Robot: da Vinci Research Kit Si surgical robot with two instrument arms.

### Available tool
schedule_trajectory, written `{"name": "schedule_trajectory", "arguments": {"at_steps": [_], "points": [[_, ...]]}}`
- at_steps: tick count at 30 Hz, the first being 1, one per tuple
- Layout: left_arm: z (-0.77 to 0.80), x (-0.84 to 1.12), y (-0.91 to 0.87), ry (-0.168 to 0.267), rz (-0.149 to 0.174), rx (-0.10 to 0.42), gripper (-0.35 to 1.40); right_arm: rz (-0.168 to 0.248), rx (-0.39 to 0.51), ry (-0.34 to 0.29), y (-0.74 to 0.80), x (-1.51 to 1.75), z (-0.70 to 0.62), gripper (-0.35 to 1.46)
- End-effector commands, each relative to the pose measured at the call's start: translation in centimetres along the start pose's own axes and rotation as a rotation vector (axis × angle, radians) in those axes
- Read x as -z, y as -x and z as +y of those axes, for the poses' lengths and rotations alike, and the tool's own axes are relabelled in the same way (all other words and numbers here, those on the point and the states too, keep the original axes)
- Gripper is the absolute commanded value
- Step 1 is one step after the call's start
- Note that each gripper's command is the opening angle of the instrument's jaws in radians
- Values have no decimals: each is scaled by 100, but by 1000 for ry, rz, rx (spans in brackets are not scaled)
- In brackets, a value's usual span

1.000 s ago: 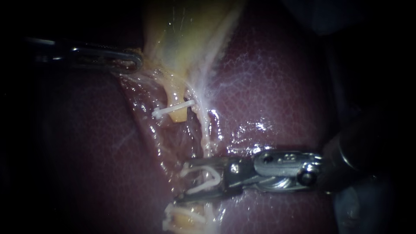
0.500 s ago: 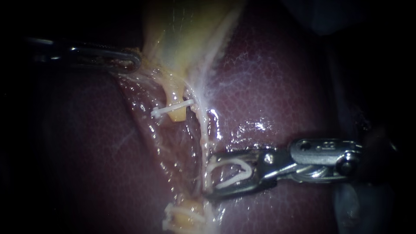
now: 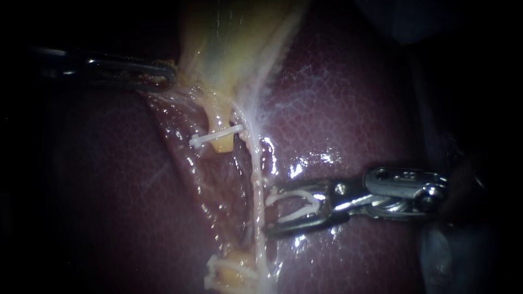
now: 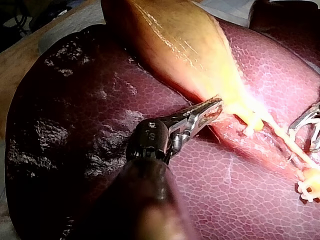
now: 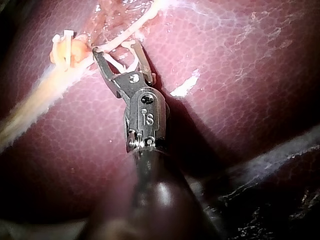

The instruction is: Clipping first clip right tube

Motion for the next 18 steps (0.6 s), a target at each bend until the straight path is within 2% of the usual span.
{"name": "schedule_trajectory", "arguments": {"at_steps": [1,5,10,14,18], "points": [[0,-1,0,0,0,0,-35,-2,0,-6,2,-3,3,47],[0,-1,0,0,0,0,-35,22,-17,-37,7,-15,10,47],[0,-1,0,0,0,0,-35,57,-47,-88,5,-28,10,48],[1,-1,0,0,0,0,-35,91,-66,-127,-1,-39,5,48],[1,-1,0,0,0,0,-35,115,-81,-165,-6,-46,-7,48]]}}
